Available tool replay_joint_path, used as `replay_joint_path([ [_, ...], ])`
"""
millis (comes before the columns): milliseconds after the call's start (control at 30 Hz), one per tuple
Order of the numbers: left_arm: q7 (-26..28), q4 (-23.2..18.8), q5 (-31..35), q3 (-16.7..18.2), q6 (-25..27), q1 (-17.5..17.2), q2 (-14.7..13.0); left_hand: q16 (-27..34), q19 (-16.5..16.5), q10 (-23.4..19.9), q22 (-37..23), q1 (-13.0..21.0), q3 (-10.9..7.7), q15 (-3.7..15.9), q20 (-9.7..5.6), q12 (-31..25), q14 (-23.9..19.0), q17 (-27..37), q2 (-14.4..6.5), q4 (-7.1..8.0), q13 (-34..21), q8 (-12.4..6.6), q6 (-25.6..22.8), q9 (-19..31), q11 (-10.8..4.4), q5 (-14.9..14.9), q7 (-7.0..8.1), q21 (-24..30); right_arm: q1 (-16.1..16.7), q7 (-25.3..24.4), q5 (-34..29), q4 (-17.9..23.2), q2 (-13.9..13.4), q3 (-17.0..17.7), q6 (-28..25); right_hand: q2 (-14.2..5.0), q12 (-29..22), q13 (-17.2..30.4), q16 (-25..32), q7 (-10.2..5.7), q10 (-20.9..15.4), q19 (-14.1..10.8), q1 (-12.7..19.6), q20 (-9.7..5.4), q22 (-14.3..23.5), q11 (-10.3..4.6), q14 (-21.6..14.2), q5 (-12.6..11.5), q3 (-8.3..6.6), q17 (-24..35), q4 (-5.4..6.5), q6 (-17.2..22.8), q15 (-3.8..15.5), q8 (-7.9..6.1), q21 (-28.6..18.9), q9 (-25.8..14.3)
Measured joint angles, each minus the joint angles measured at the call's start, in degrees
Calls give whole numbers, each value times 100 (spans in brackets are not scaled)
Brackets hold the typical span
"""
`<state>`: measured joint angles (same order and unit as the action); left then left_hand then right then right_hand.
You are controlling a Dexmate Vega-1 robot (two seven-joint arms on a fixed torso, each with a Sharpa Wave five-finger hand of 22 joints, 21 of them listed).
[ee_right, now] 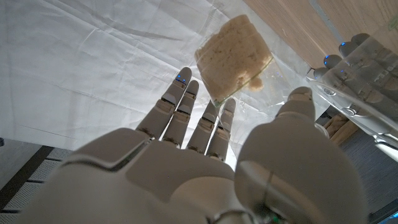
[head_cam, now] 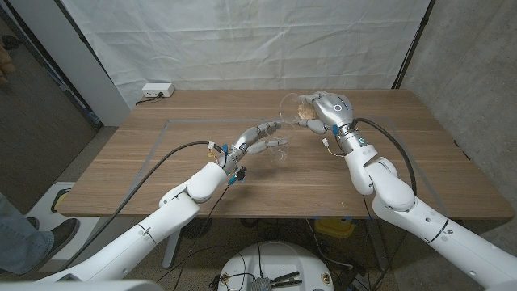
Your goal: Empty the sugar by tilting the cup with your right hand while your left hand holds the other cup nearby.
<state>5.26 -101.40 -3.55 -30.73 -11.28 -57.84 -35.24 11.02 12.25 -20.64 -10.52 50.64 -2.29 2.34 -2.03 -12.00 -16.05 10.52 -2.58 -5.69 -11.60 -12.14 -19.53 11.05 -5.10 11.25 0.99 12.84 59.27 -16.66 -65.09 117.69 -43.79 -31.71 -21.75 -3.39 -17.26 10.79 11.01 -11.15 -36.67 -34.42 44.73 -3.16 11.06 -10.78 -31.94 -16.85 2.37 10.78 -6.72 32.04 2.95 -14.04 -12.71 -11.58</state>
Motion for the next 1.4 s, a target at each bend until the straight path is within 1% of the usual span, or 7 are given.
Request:
replay_joint_path([
  [333, 10, -45, -42, 34, -10, -39, -29, 0, 0, 0, 0, 0, 15, 0, 0, 0, 0, 0, 0, 15, 0, 10, 0, 0, 0, 0, 0, 0, 64, -148, -395, -66, 19, 5, -39, -6, 32, 0, 0, -42, -21, 9, -6, 9, 0, -21, 0, 0, 0, -13, 0, 41, 0, 12, -1, -3],
  [533, -13, -49, -105, 51, -47, -48, -36, 0, 0, 0, 0, 0, 15, 0, 0, 0, 0, 0, 1, 15, 0, 11, -1, 0, 0, 0, 1, 0, 97, -199, -616, -83, 18, 38, -56, -8, 32, 0, 0, -43, -21, 40, -5, -21, -14, -21, 1, 0, 0, -12, 0, 42, 0, 21, 29, -3],
  [667, -26, -62, -127, 65, -51, -55, -54, 0, 0, 0, 0, 0, 15, 0, 0, 0, 0, 0, 1, 15, 0, 19, -14, 0, 0, 0, 15, 0, 104, -264, -769, -120, 17, 50, -58, -22, 32, 0, -6, -43, -21, 92, 10, 7, -14, -20, 1, 1, 0, -12, 0, 42, 0, 21, 29, -3],
  [933, -29, -105, -132, 88, -50, -64, -74, 0, 0, 0, 0, 0, 15, 0, 0, 0, 0, 0, 1, 15, 0, 22, -14, 0, 0, 0, 15, 0, 103, -344, -966, -146, 15, 69, -28, -20, 53, 0, -22, -44, 1, 122, 10, -23, 2, -40, 1, 1, 0, -12, 0, 42, 0, 22, 29, 0],
  [1033, -28, -129, -132, 95, -25, -68, -81, 0, 0, 0, 0, 0, 15, 0, 0, 0, 0, 0, 1, 15, 0, 22, -14, 0, 0, 0, 15, 0, 100, -356, -1028, -147, 25, 69, -6, -20, 53, 0, -22, -44, 1, 153, 11, 8, 2, -40, 1, 1, 0, -12, 0, 43, 0, 22, 29, 0],
  [1133, -24, -134, -132, 96, -1, -68, -82, 0, -31, 0, 0, 0, 15, 0, 31, 0, 0, 0, 1, 15, 0, 22, -15, 0, 0, 0, 14, 0, 93, -366, -1085, -150, 54, 69, 10, -20, 53, 0, -21, -44, 1, 153, 11, 8, 2, -40, 1, 1, 0, -12, 0, 42, 0, 23, 29, 1],
  [1400, -30, -119, -135, 95, -4, -31, -68, 0, -31, 0, 0, 1, 40, 0, 31, 0, 0, 0, 1, 40, 1, 32, -25, 0, 0, 0, 3, 0, 13, -405, -1244, -230, 124, 20, 65, -18, 53, 0, -21, -44, 1, 152, 11, 8, 2, -40, 1, 1, 0, -11, 0, 42, 0, 38, 65, -2],
])
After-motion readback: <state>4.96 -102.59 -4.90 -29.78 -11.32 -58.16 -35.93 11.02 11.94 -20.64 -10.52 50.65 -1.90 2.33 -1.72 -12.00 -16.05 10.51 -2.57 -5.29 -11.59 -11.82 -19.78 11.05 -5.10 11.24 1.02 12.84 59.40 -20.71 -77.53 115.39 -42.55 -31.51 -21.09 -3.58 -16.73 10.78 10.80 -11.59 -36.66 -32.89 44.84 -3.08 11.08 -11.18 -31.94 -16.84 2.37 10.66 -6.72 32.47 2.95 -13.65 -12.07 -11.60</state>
